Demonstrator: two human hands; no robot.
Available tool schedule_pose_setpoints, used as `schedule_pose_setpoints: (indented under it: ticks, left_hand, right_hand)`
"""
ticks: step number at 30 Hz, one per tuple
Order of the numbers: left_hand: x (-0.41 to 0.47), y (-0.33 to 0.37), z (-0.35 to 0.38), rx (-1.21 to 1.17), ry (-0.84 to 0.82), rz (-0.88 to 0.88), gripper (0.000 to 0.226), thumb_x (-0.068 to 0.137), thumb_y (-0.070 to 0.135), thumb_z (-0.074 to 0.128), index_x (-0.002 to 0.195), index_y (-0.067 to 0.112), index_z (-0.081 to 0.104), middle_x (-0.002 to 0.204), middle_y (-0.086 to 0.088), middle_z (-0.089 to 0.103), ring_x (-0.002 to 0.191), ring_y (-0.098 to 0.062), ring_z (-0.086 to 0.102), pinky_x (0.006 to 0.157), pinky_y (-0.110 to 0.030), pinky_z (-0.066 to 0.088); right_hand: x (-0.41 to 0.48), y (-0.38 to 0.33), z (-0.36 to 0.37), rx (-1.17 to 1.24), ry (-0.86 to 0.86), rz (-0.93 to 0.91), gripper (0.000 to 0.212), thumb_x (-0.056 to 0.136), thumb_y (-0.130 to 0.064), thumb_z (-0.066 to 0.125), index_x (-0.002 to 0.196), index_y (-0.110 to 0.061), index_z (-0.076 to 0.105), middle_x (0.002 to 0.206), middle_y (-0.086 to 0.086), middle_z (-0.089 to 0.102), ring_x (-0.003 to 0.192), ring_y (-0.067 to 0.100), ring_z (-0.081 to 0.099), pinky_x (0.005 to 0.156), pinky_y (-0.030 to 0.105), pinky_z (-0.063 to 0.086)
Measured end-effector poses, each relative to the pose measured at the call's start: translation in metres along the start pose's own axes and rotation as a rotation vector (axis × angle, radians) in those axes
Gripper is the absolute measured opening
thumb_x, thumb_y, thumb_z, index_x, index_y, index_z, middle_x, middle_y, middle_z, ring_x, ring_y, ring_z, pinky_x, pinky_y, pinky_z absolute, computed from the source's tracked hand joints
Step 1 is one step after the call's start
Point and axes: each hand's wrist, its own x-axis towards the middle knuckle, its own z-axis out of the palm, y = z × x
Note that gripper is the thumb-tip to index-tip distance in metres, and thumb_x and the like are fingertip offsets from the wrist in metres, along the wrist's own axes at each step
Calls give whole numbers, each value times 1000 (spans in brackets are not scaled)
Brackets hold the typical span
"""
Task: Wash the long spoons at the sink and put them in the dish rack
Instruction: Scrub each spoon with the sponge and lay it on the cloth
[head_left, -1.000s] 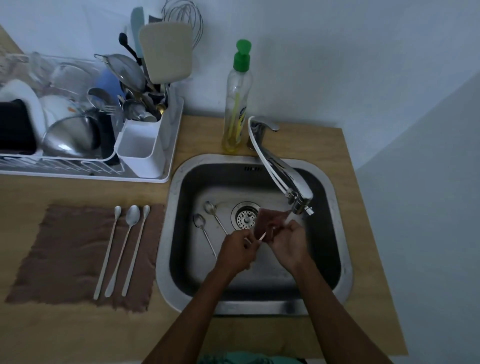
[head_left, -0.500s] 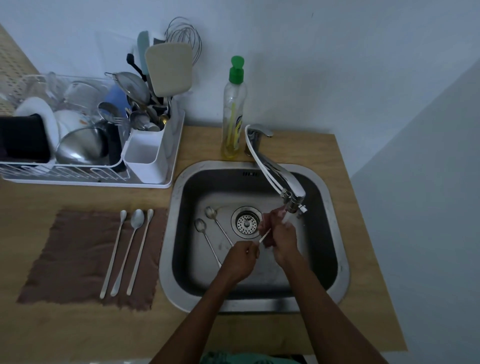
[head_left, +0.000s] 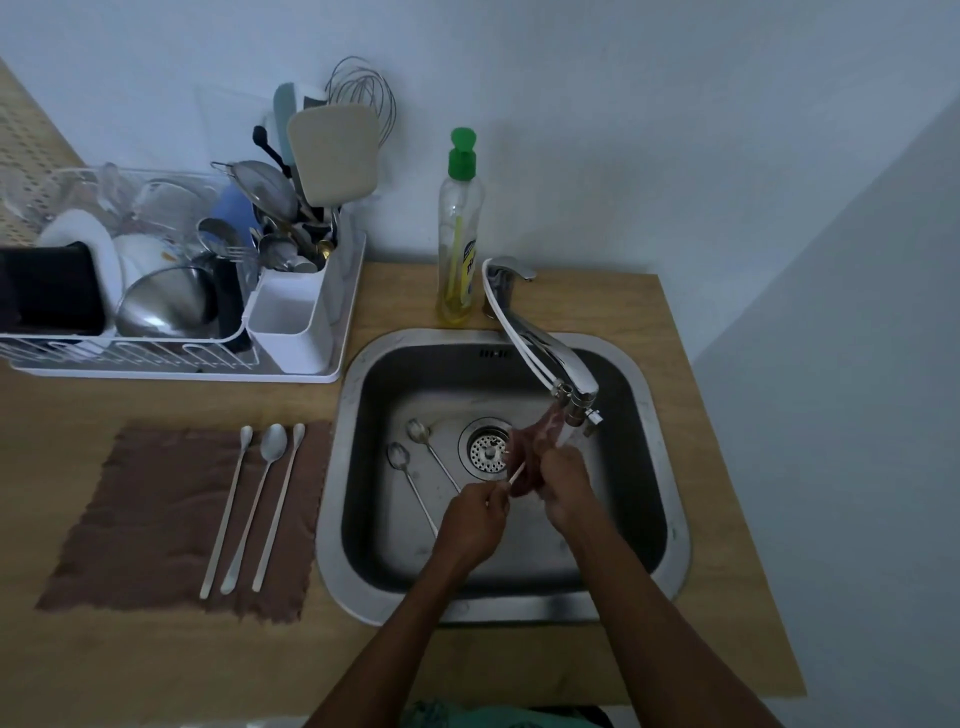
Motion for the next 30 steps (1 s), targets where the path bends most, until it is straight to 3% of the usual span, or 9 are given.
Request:
schedule_pose_setpoints:
  ticks: [2, 5, 9, 11, 14, 19, 22, 26, 30]
  left_hand:
    - [-3, 6, 3, 14, -11, 4, 43, 103, 29, 37, 63, 17, 49, 59, -1, 51, 52, -13, 44, 57, -29, 34]
    - [-5, 8, 5, 12, 10, -27, 44, 103, 30, 37, 65, 15, 52, 60, -3, 52, 53, -14, 44, 57, -28, 33]
    - [-3, 1, 1, 49, 48, -36, 44, 102, 32, 39, 62, 17, 50, 59, 0, 52, 56, -19, 50, 59, -30, 37]
    - [-4, 6, 4, 62, 42, -30, 44, 102, 32, 38, 63, 17, 51, 60, 0, 53, 59, -22, 52, 59, -30, 36]
    - [-9, 12, 7, 41, 66, -41, 44, 103, 32, 38, 66, 15, 54, 60, 0, 53, 56, -16, 49, 58, -28, 35]
    - [-4, 11, -11, 39, 52, -62, 44, 102, 34, 41, 65, 18, 58, 53, 7, 50, 48, -6, 44, 51, -24, 33]
    - [-4, 12, -16, 58, 27, -53, 44, 101, 36, 43, 63, 20, 59, 51, 8, 48, 48, -5, 44, 51, -24, 34]
    - [-6, 10, -20, 40, 0, -53, 44, 102, 39, 42, 65, 20, 59, 50, 9, 47, 46, -4, 43, 51, -23, 33]
    - [-6, 13, -23, 55, -6, -45, 44, 102, 38, 42, 65, 19, 59, 50, 9, 47, 46, -3, 43, 50, -22, 32]
  right_hand:
    - [4, -3, -3, 14, 12, -20, 28, 102, -24, 56, 109, 0, 69, 89, 19, 76, 67, 22, 72, 62, 32, 56]
    - [1, -2, 1, -2, 23, -41, 29, 103, -22, 52, 110, 0, 69, 80, 12, 75, 63, 19, 72, 58, 30, 55]
    - [-9, -6, -5, -81, -70, 30, 24, 97, -14, 58, 108, 4, 70, 80, 14, 75, 65, 20, 70, 57, 27, 54]
    - [-2, -9, -7, -93, -39, 34, 25, 93, -15, 64, 107, 5, 70, 85, 18, 76, 61, 20, 70, 50, 25, 53]
    - [-2, -6, -1, -161, 45, -47, 25, 99, -22, 58, 101, -1, 71, 83, 17, 76, 56, 19, 70, 46, 23, 51]
    - [-3, -14, -14, -303, -110, -9, 18, 101, -21, 54, 91, -16, 68, 90, 6, 73, 83, 18, 68, 76, 33, 56]
    - [9, -22, -22, -336, -110, -61, 10, 92, -11, 64, 93, -13, 74, 90, 6, 74, 78, 15, 68, 65, 27, 53]
    - [14, -23, -24, -307, -147, -25, 27, 82, -13, 59, 105, -13, 74, 98, 10, 77, 95, 26, 71, 80, 39, 56]
    - [14, -20, -27, -304, -156, -103, 9, 86, -12, 67, 94, -15, 72, 90, 8, 76, 86, 24, 71, 80, 44, 56]
